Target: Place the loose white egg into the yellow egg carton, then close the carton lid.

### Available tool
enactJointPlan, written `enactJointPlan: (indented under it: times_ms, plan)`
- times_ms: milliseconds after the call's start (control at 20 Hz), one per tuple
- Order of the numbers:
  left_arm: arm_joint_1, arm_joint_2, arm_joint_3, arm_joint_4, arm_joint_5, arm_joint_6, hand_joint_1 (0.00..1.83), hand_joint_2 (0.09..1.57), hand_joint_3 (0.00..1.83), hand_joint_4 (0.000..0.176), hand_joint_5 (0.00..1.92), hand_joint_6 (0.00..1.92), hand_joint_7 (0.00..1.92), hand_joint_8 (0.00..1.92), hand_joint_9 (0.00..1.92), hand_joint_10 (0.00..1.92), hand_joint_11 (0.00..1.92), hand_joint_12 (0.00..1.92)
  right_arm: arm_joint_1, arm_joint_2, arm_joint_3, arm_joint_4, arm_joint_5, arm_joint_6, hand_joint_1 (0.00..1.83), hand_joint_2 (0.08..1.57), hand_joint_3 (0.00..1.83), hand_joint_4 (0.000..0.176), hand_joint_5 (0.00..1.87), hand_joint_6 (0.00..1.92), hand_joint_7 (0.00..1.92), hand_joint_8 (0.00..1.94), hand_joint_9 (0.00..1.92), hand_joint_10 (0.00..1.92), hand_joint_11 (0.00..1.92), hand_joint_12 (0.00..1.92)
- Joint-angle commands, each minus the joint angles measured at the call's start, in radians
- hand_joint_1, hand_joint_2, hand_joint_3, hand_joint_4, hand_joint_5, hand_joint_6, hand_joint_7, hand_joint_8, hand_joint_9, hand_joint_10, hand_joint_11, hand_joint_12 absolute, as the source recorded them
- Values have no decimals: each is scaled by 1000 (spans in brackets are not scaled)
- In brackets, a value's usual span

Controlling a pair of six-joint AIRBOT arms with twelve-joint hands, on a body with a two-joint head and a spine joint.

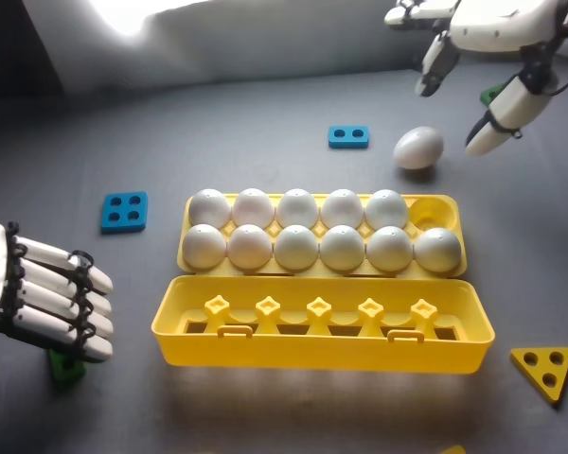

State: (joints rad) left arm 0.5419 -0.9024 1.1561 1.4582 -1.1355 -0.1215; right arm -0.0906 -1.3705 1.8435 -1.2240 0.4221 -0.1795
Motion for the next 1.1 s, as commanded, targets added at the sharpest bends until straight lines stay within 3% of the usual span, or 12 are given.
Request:
enactJointPlan:
  times_ms: [0, 200, 450, 700, 1050]
  plan:
    - [-4, 10, 2, -58, -44, 0, 0, 1143, 2, 0, 200, 2, 199, 2, 179, 3, 0, 315, 11, 12, 7, 40, 37, -2, 702, 745, 1, 176, 779, 1, 0, 0, 0, 0, 0, 273]
    - [-5, 7, 4, -55, -44, 2, 0, 1150, 1, 0, 208, 4, 201, 4, 173, 3, 0, 294, 15, 0, 7, 40, 24, 12, 714, 746, 1, 176, 821, 5, 0, 0, 0, 0, 0, 332]
    - [-5, 4, 11, -54, -44, 2, 0, 1138, 0, 0, 188, 1, 174, 0, 135, 4, 0, 194, 9, -11, 7, 40, 26, 11, 694, 746, 0, 176, 789, 1, 0, 0, 0, 0, 0, 231]
    - [-5, 5, 10, -54, -44, 2, 0, 1139, 0, 0, 229, 1, 215, 1, 183, 2, 0, 303, -5, -22, 7, 40, 37, -14, 700, 748, 2, 176, 807, 4, 1, 0, 0, 0, 0, 169]
    - [-5, 7, 7, -54, -44, 2, 0, 1144, 0, 0, 229, 1, 219, 2, 190, 2, 0, 326, -16, -58, 51, 40, 46, -41, 710, 732, 0, 176, 802, 0, 6, 0, 0, 0, 0, 275]
